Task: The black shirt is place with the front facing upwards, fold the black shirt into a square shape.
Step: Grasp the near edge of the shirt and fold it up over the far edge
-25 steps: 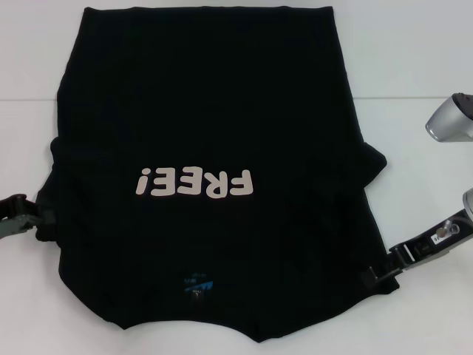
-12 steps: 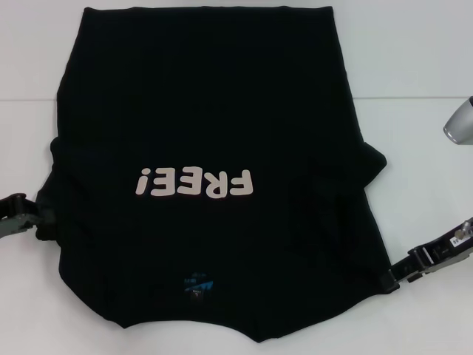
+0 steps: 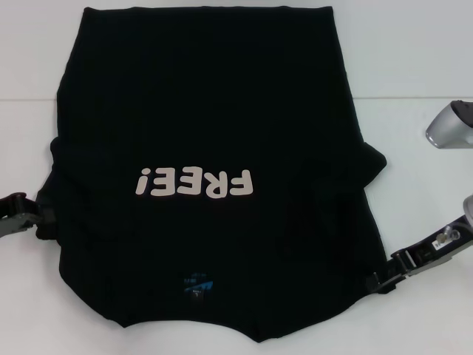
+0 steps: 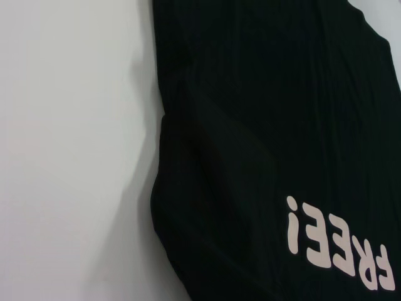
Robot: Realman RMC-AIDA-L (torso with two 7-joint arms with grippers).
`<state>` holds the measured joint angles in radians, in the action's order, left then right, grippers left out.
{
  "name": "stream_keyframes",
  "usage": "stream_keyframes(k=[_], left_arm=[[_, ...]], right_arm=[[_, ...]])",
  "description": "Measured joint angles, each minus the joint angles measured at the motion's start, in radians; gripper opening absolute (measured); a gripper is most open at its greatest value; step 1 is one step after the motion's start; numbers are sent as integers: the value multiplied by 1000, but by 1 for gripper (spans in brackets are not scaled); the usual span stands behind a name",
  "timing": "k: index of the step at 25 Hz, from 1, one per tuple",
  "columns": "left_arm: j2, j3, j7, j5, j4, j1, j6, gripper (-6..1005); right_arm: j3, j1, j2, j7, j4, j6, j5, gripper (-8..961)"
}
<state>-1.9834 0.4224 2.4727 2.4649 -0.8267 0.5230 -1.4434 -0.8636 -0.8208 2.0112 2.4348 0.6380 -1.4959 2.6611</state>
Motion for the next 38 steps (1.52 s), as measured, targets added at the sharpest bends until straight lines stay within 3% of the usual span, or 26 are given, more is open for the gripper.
stream_keyframes(k=[9,20,38], left_arm=[[0,-1,0,-2,0,1,0,28],[0,-1,0,-7,0,2,0,27],[0,-1,0,-12,0,1,0,27]], right_arm=[[6,-23,30,-5,7,10,-6,624],[1,-36,46,-5,-2,43,-19,624],[60,-18,31,5,3,51,-45,625]])
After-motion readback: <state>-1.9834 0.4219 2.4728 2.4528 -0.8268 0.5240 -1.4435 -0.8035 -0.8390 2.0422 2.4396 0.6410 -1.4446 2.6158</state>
